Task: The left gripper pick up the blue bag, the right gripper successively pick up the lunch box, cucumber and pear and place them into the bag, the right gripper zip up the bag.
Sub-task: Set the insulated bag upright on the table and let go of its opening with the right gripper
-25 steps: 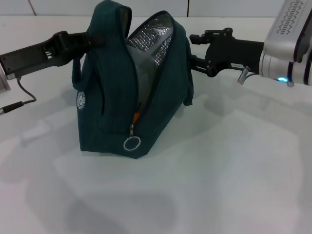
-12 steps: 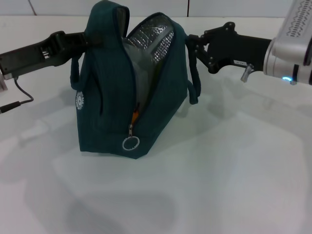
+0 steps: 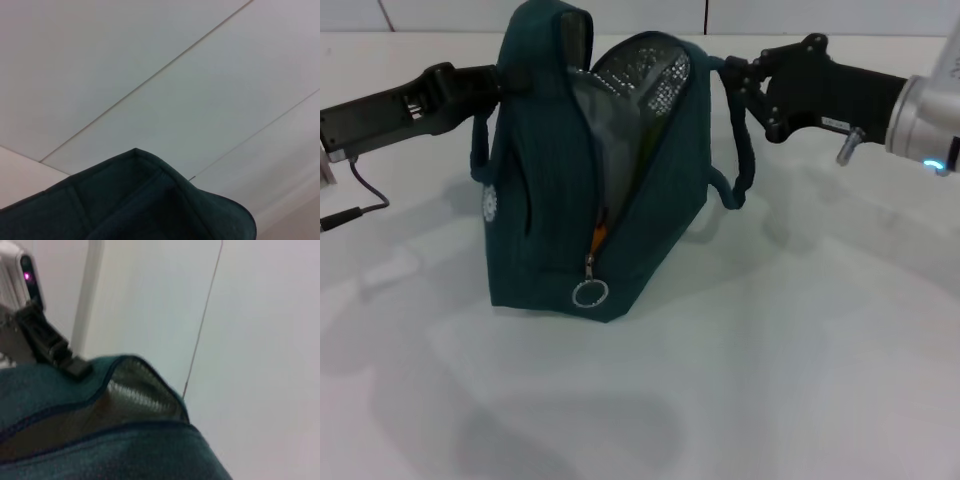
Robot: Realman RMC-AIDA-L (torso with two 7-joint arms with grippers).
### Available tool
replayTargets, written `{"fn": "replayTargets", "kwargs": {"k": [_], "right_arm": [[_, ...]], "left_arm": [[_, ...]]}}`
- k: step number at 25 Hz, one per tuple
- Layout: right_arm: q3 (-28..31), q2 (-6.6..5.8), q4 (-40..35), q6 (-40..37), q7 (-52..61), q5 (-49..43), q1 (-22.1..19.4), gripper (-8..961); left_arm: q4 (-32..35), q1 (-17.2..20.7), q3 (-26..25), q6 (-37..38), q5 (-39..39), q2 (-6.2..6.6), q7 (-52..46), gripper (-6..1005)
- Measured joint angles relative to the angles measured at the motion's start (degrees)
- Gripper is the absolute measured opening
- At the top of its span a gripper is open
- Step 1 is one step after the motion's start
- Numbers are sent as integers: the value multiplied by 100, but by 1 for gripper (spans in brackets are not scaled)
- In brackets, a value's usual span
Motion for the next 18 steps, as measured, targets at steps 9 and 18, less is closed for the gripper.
{"fn": "replayTargets", "kwargs": {"k": [9, 18], "right_arm": [[27, -56, -1334, -94, 290, 218, -917, 19], [81, -206, -2756, -465, 1056, -82, -1984, 17]], "left_arm": [[-5, 14, 42, 241, 0, -53, 0, 53], [-818, 6, 1103, 472, -1005, -103, 426, 53]]}}
